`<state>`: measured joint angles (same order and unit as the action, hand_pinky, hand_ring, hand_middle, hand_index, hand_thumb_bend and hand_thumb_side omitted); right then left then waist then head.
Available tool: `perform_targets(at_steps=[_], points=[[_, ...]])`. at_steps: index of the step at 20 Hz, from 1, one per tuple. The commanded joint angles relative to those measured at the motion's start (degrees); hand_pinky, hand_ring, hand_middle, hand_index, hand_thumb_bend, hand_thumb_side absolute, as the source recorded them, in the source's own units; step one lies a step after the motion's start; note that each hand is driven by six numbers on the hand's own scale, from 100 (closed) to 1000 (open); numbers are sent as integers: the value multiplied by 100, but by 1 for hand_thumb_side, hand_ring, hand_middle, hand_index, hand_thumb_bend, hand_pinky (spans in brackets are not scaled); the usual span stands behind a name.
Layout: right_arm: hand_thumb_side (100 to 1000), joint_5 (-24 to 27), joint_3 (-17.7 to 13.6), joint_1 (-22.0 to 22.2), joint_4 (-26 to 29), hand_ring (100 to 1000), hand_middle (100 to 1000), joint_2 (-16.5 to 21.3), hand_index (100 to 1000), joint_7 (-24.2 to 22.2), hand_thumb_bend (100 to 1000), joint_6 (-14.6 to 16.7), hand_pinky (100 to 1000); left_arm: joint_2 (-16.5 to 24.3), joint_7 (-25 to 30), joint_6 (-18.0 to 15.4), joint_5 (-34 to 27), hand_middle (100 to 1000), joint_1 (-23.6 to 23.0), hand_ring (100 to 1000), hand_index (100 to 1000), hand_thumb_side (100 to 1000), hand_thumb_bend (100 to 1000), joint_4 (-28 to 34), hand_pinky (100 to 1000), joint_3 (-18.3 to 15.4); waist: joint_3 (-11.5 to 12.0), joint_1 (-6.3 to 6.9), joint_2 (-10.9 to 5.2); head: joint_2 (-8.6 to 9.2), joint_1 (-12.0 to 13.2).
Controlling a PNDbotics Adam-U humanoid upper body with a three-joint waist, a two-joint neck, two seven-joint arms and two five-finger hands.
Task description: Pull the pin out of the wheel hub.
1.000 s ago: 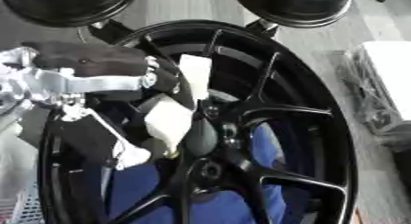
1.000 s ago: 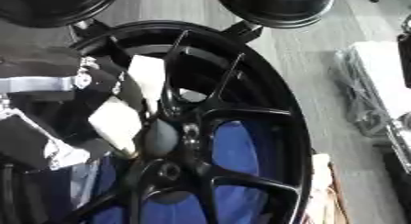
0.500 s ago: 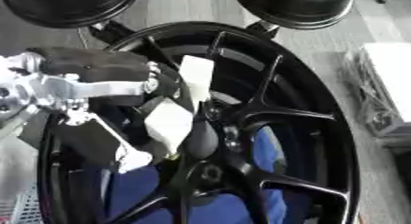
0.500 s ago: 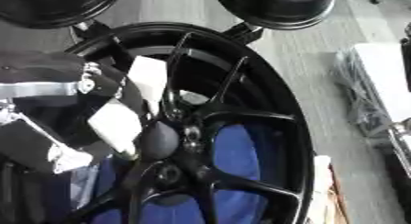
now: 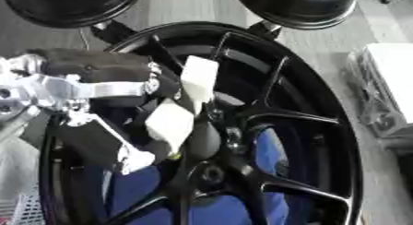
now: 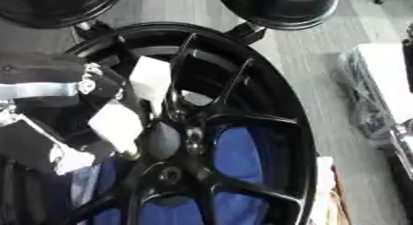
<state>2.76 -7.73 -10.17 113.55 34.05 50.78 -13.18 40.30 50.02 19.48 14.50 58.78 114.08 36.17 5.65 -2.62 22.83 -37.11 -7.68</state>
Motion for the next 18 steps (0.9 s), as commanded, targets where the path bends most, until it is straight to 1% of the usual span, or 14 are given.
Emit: perform_targets(at_steps=[1,2,3,5,6,9,11,12,15,16,18], points=[[545,-1,-20,-62,104,618,691,108,544,118,100,-83,487,41,139,180,6,692,59,617,788,197,151,51,769,-87,2,-8,-127,68,9],[546,-1,-17,-63,104,618,691,107,544,118,100,-80,487,42,146,189,14,629,56,563,768,196,150,51,748,-84,3,-8,-128,68,10],[545,-4,-16,-64,104,618,691,105,544,118,100,-78,488,41,153,199,19,592,55,536,765,196,146,51,733,-80,3,-9,-129,68,12],[545,-8,-13,-68,104,618,691,102,544,118,100,-72,488,36,151,227,35,559,55,511,755,195,143,51,712,-80,0,-10,-132,80,10],[546,-10,-11,-70,104,618,691,101,545,118,100,-68,488,37,143,251,47,512,50,477,728,193,143,51,686,-83,-2,-10,-135,86,10],[548,-16,-8,-72,104,618,691,90,544,118,100,-55,488,41,95,367,90,459,21,453,688,189,144,51,655,-84,-15,-7,-139,108,15],[549,-13,-8,-70,104,617,691,80,544,118,100,-47,488,42,55,451,114,420,1,427,650,189,143,51,627,-82,-25,-6,-140,119,12],[549,-13,-7,-71,104,617,691,76,544,118,100,-44,488,41,29,494,126,403,-10,412,617,189,138,51,612,-86,-29,-6,-139,124,12],[552,-5,-4,-68,104,617,691,64,544,118,100,-35,488,37,-74,595,129,370,-39,386,578,189,121,51,597,-118,-39,-7,-135,131,7],[552,-3,-4,-69,104,617,691,61,544,118,100,-31,488,38,-111,619,125,343,-45,364,552,188,115,51,586,-129,-41,-6,-133,134,4],[555,-2,-2,-71,104,617,691,56,544,118,100,-22,488,39,-182,657,113,318,-53,345,527,188,102,51,576,-150,-44,-4,-130,134,-3]])
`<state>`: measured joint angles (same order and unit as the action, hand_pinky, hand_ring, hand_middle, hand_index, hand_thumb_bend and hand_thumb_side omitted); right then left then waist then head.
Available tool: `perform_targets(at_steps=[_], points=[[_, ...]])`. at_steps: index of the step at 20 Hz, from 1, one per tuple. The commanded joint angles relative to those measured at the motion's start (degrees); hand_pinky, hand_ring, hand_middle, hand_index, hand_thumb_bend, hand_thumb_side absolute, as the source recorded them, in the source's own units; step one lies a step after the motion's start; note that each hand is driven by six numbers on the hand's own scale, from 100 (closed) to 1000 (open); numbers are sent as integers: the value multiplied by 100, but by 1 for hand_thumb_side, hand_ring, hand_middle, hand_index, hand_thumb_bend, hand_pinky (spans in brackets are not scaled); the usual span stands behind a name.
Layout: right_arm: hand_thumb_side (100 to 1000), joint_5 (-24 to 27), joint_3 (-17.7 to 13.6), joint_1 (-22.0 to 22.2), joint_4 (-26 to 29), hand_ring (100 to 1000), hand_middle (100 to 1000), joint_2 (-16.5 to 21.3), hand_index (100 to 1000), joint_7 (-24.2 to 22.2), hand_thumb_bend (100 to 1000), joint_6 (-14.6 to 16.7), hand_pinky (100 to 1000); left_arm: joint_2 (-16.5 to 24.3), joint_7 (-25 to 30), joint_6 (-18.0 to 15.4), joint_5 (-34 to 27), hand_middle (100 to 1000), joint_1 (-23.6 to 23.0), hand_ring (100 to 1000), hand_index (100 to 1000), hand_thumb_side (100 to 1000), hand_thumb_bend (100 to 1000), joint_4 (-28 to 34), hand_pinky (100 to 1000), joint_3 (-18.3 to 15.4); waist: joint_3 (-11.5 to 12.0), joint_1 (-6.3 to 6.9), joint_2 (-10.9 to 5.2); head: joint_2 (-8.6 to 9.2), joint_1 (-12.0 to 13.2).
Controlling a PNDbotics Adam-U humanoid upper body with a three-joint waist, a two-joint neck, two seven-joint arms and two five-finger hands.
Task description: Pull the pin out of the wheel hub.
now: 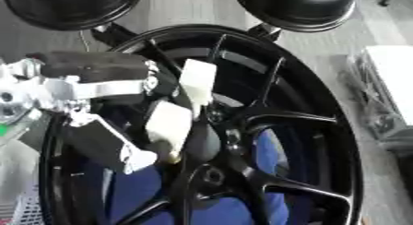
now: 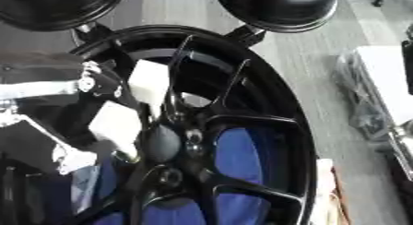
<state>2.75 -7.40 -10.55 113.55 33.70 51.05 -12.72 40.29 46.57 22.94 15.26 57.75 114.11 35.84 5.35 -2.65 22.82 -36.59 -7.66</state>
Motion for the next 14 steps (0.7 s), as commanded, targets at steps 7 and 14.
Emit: perform_targets(at_steps=[7,14], points=[[555,-1,-39,-9,104,618,691,94,545,92,100,-61,488,114,10,343,-165,243,97,292,452,194,100,48,544,-235,-7,19,-147,55,-48],[555,-30,-59,9,104,619,692,108,546,92,100,-61,490,254,-101,114,-280,227,219,278,435,195,100,48,542,-323,17,59,-186,42,-109]])
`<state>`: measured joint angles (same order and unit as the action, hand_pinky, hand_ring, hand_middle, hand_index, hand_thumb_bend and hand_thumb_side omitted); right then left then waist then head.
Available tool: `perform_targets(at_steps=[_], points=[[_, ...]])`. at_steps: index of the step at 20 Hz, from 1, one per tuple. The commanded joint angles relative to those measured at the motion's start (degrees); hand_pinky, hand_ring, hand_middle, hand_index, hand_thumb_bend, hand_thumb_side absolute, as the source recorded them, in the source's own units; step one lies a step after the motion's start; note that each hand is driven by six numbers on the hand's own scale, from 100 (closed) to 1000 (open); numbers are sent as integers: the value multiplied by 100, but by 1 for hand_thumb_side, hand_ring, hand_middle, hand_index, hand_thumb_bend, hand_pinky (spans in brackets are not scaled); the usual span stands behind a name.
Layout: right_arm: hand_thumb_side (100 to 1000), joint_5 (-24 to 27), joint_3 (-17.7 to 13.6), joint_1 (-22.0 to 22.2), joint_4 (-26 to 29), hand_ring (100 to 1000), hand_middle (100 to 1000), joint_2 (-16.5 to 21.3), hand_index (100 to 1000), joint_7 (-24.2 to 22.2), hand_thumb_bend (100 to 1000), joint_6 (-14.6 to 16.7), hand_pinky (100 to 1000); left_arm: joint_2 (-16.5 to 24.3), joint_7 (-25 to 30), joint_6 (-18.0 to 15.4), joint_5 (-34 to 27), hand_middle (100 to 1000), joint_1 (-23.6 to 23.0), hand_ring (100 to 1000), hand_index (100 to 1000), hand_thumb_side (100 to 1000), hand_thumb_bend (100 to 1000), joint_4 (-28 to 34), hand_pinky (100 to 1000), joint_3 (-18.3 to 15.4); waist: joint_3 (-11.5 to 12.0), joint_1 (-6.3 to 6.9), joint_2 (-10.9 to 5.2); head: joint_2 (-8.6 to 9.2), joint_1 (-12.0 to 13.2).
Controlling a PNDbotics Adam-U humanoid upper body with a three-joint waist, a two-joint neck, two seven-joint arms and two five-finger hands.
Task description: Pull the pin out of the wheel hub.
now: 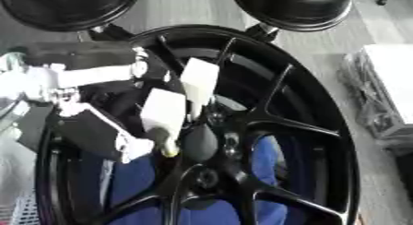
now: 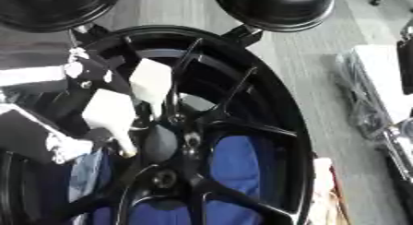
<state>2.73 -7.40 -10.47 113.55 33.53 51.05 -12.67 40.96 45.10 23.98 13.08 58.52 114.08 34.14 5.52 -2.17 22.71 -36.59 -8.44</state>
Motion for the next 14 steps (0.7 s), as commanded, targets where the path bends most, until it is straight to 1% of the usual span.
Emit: perform_targets(at_steps=[1,8,14], points=[[555,-34,-63,6,104,619,692,130,546,92,100,-68,490,208,26,-37,-86,226,170,277,435,195,100,51,543,-174,4,17,-183,40,-38],[550,-78,-87,16,104,620,693,169,548,92,100,-86,492,333,-172,-394,-325,212,292,264,424,195,100,51,537,-417,33,39,-219,4,-82],[549,-104,-103,43,104,621,693,196,548,92,100,-111,493,540,-590,-582,-670,197,279,249,414,196,100,51,534,-863,87,39,-250,-38,-131]])
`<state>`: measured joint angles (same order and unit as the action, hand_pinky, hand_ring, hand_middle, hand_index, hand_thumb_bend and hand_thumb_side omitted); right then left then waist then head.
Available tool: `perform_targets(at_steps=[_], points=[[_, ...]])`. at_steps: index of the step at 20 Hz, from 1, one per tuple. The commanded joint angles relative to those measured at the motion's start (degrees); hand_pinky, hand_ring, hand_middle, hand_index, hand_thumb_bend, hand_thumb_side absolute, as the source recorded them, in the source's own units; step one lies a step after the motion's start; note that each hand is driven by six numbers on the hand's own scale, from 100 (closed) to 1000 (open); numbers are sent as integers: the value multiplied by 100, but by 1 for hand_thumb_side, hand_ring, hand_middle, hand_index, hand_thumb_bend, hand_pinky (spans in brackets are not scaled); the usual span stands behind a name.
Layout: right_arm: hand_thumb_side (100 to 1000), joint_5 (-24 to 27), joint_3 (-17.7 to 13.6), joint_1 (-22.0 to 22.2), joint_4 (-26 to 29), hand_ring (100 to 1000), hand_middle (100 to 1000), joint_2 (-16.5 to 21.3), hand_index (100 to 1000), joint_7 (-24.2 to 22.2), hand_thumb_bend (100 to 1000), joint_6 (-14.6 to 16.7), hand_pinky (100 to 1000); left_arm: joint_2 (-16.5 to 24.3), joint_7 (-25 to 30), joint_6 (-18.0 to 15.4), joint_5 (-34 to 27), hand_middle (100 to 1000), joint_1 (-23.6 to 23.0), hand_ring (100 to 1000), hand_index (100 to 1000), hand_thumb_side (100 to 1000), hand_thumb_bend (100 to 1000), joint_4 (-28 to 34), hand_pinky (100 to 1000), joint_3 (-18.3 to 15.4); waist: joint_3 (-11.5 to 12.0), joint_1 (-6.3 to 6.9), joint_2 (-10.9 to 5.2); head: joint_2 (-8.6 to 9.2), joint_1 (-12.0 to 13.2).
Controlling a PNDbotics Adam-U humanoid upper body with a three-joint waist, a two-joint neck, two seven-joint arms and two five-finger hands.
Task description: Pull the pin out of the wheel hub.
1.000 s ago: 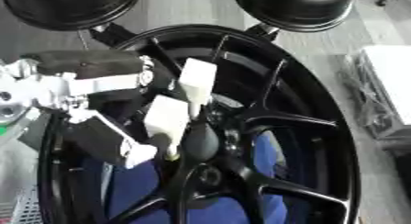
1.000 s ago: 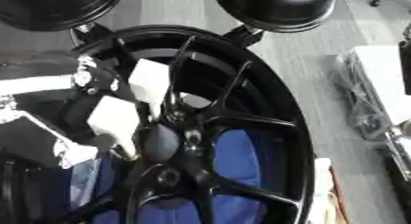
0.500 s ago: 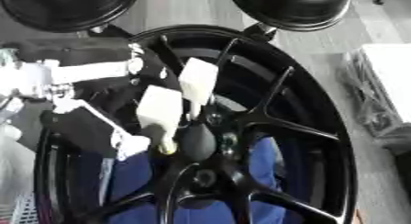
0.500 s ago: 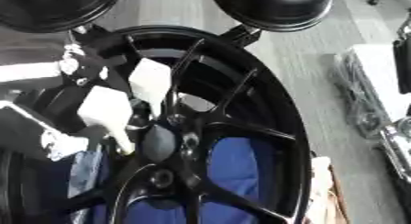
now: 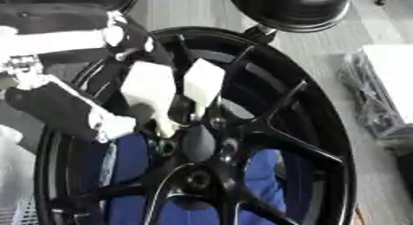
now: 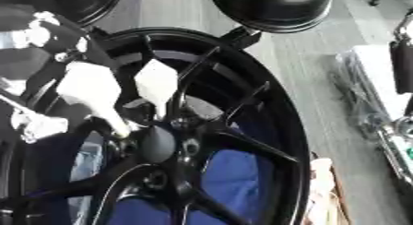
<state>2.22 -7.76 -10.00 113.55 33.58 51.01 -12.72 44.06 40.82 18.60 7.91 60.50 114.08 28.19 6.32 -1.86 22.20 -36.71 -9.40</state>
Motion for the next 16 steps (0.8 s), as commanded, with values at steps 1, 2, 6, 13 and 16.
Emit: perform_targets(at_steps=[1,2,6,13,16], points=[[549,-56,-71,1,104,621,694,194,549,96,100,-109,494,280,-246,-47,-216,193,63,245,412,198,100,51,532,-355,22,8,-205,-33,-44],[549,-60,-75,6,104,621,694,196,549,96,100,-112,494,330,-329,-44,-280,190,40,242,409,199,100,51,531,-438,33,9,-210,-38,-51],[550,-73,-94,22,104,622,694,189,549,96,100,-114,494,529,-683,-17,-491,185,-73,238,407,199,100,51,529,-773,87,3,-231,-40,-60],[538,-118,-165,65,104,624,695,245,551,96,100,-183,497,1147,-1625,412,-670,176,-649,227,403,213,100,51,522,-1673,169,-50,-250,-50,-101],[532,-154,-225,80,104,625,696,259,552,96,100,-214,499,1426,-2218,788,-742,173,-1084,224,402,225,100,-39,519,-2163,196,-73,-254,-48,-104]])
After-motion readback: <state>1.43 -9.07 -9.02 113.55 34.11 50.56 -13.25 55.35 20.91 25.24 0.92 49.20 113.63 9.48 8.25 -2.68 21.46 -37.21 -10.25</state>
